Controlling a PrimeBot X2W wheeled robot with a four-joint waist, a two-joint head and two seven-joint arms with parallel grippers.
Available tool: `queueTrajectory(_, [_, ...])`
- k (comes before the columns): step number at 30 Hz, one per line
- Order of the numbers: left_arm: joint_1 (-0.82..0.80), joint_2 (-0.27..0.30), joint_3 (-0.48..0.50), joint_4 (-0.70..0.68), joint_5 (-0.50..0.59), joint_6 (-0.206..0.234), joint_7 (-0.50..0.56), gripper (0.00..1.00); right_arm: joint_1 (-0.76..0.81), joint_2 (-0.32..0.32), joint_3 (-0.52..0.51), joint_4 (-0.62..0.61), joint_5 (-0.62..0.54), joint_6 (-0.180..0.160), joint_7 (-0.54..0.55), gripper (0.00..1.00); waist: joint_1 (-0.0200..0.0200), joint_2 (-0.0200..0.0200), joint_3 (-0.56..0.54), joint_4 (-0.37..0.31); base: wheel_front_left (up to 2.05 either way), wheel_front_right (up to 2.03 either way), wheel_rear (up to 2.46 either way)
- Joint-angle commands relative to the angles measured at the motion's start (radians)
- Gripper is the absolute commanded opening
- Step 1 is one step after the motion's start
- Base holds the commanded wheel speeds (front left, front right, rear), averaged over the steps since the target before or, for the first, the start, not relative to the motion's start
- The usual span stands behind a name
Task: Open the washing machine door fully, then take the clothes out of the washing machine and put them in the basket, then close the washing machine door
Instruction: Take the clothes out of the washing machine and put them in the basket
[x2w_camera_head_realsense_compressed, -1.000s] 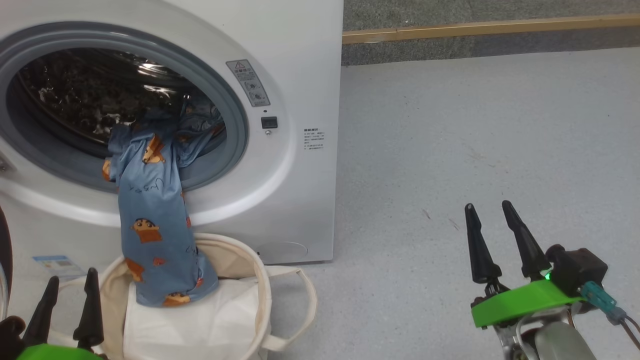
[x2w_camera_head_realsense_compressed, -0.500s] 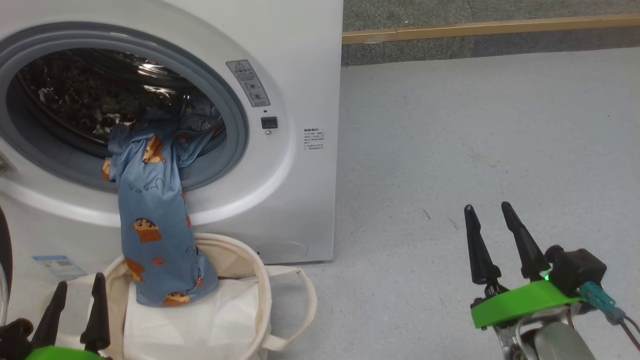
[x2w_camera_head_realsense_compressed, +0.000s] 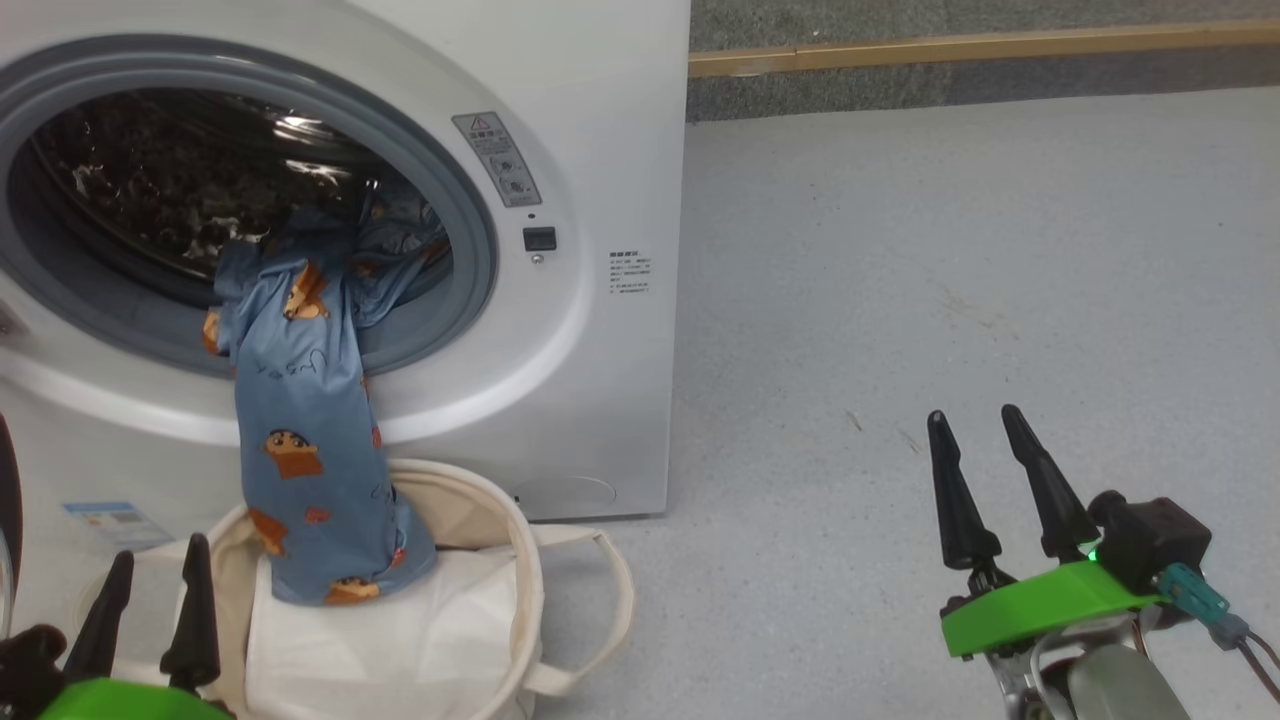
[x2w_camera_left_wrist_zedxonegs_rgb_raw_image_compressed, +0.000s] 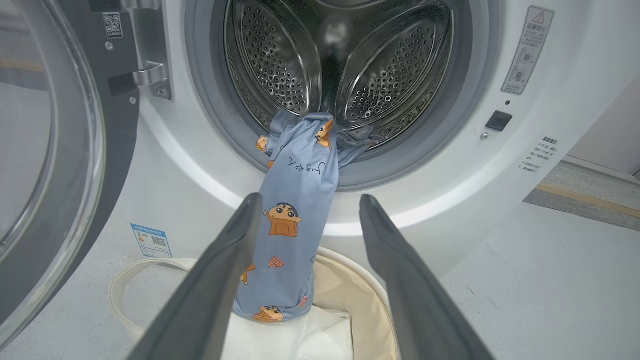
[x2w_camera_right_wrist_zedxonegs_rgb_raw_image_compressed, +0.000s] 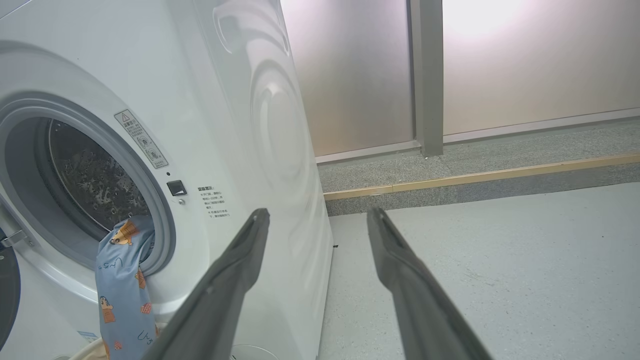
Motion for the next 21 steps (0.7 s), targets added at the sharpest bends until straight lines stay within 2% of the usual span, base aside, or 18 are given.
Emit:
queueTrajectory(1, [-0.059, 0.032, 0.038, -0.023, -0.004, -0.002, -0.015, 1.00, -0.032, -0.003, 0.022, -0.033, -0.005, 0.001, -0.012, 1.00, 0.0000, -0.0001, 0.003, 0.001, 0.00, 0.00, 0.00])
queueTrajectory(12, [-0.146, 0.053, 0.018, 0.014, -0.007, -0.021, -0.001, 1.00, -0.050, 0.001, 0.017, -0.044, -0.005, 0.001, -0.012, 1.00, 0.0000, -0.0001, 0.043, 0.005, 0.00, 0.00, 0.00])
queueTrajectory(21, [-0.370, 0.077, -0.042, 0.094, 0.007, -0.050, 0.061, 1.00, -0.093, 0.003, 0.016, -0.085, -0.011, 0.001, -0.012, 1.00, 0.0000, -0.0001, 0.148, 0.013, 0.00, 0.00, 0.00])
